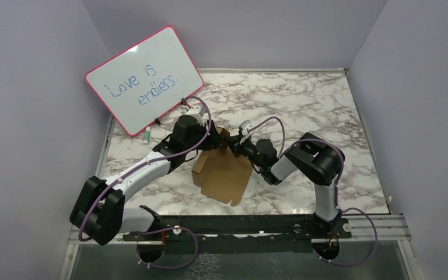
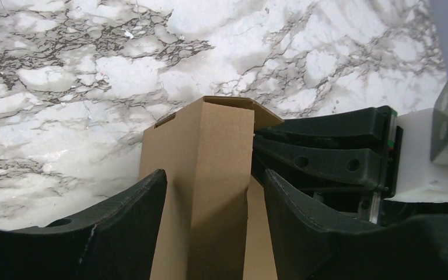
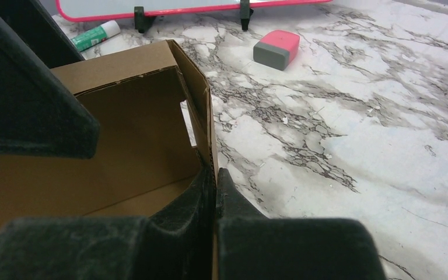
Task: Fold the paper box
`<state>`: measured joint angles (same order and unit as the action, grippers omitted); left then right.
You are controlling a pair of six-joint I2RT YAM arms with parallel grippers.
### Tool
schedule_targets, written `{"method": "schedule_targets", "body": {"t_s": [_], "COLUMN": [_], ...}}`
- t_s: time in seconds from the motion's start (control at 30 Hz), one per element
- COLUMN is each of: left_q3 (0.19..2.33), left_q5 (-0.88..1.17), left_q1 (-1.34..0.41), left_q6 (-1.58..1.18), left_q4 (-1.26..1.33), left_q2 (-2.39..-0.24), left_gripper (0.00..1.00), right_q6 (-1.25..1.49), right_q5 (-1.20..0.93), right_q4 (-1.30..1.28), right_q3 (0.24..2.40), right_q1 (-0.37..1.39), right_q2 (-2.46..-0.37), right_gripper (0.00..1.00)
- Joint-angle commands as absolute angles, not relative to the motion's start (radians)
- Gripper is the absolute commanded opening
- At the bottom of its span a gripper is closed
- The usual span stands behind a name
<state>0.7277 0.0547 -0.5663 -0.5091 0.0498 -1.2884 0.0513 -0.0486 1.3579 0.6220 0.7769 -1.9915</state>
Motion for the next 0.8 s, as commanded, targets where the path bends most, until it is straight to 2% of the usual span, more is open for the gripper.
{"method": "schedule_targets", "body": {"t_s": [0.0,0.17,0.3,0.77], "left_q3": [0.692,0.643,0.629,0.719], "left_q5": [0.146,0.155,0.137,0.157], "left_q1": [-0.528,-0.481,-0.446,-0.437], "left_q6": [-0.566,-0.634,-0.685,-0.685], "left_q4": [0.154,0.234,0.27,0.32], "left_q2": [-1.223,-1.18,-1.178,-1.368], "left_gripper": [0.65,0.67,0.65,0.6], "right_q6": [0.024,0.017,0.009,-0.023], "right_q5": [-0.03,-0.036,-0.056,-0.089], "right_q4": [1.335,1.332,1.309,1.27], "right_q3": [0.623,0.625,0.634,0.653], "right_q1": [0.787,0.788,0.788,0.788], "right_q2": [-2.02,-2.018,-2.018,-2.024], "right_gripper": [0.06,0.06,0.06,0.06]}}
